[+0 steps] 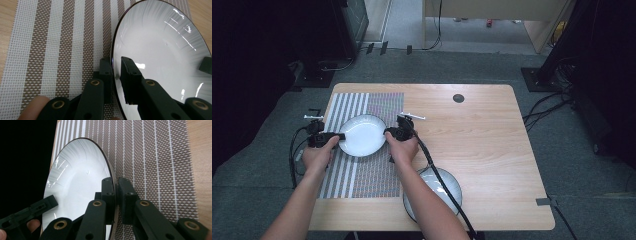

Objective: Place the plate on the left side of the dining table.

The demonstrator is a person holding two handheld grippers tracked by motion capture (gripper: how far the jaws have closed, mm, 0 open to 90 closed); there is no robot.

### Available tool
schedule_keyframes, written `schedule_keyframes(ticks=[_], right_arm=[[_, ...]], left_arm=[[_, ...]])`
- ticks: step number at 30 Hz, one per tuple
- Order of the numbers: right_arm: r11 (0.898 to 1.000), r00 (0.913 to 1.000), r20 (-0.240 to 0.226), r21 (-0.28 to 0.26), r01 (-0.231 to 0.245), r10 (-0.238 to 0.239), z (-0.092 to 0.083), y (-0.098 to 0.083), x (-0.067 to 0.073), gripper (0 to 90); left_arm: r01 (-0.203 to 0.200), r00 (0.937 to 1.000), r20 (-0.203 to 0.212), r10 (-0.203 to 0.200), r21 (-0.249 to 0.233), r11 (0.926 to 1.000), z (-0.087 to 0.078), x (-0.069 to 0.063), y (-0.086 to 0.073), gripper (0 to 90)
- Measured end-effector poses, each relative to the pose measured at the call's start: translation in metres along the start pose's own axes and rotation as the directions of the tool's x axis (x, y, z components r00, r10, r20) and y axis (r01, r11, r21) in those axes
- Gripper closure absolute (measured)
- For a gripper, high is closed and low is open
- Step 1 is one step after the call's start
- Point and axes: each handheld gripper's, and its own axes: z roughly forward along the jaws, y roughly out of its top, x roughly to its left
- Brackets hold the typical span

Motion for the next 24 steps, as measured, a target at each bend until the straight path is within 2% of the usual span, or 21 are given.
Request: schedule_keyframes(ticks=[2, 5, 8, 9, 10, 12, 15, 18, 20, 24], right_arm=[[1.0, 0.9999, -0.01, -0.005, -0.006, 0.006, 0.0, -0.001, -0.002, 83.3], [1.0, 0.9993, -0.038, -0.006, 0.002, -0.003, -0.001, -0.001, -0.003, 76.0], [0.999, 0.9985, -0.048, -0.03, 0.027, -0.029, -0.003, -0.002, -0.002, 71.0], [0.998, 0.9977, -0.044, -0.04, 0.05, -0.052, -0.004, -0.002, -0.001, 69.3], [0.994, 0.9953, -0.027, -0.057, 0.091, -0.093, -0.006, -0.003, 0.0, 68.0], [0.987, 0.9897, -0.016, -0.075, 0.141, -0.142, -0.009, -0.004, 0.002, 65.4], [0.981, 0.9846, -0.025, -0.09, 0.17, -0.173, -0.016, -0.002, 0.003, 62.0], [0.975, 0.9786, -0.044, -0.107, 0.196, -0.201, -0.024, -0.001, 0.003, 56.3], [0.968, 0.9719, -0.05, -0.119, 0.223, -0.23, -0.03, 0.0, 0.003, 53.7], [0.948, 0.9536, -0.046, -0.131, 0.29, -0.297, -0.047, -0.001, 0.008, 48.4]], left_arm=[[0.005, 0.9997, 0.025, -0.005, -0.003, 1.0, 0.0, 0.002, -0.001, 78.5], [0.024, 0.9967, 0.078, -0.023, -0.015, 0.9996, 0.0, 0.004, -0.002, 67.5], [0.016, 0.9968, 0.079, -0.014, -0.025, 0.9996, -0.003, 0.001, -0.003, 60.9], [0.01, 0.997, 0.077, -0.008, -0.024, 0.9997, -0.005, 0.0, -0.003, 59.1], [0.0, 0.9976, 0.07, 0.002, -0.034, 0.9994, -0.006, -0.001, -0.004, 57.5], [-0.01, 0.9979, 0.064, 0.014, -0.055, 0.9984, -0.008, -0.001, -0.006, 57.3], [-0.019, 0.9972, 0.07, 0.026, -0.093, 0.9955, -0.014, 0.001, -0.009, 57.7], [-0.055, 0.9964, 0.055, 0.064, -0.149, 0.9874, -0.023, -0.001, -0.013, 56.3], [-0.074, 0.9957, 0.043, 0.082, -0.167, 0.9831, -0.03, -0.004, -0.014, 52.4], [-0.083, 0.9924, 0.071, 0.1, -0.212, 0.9738, -0.047, -0.012, -0.017, 43.2]])
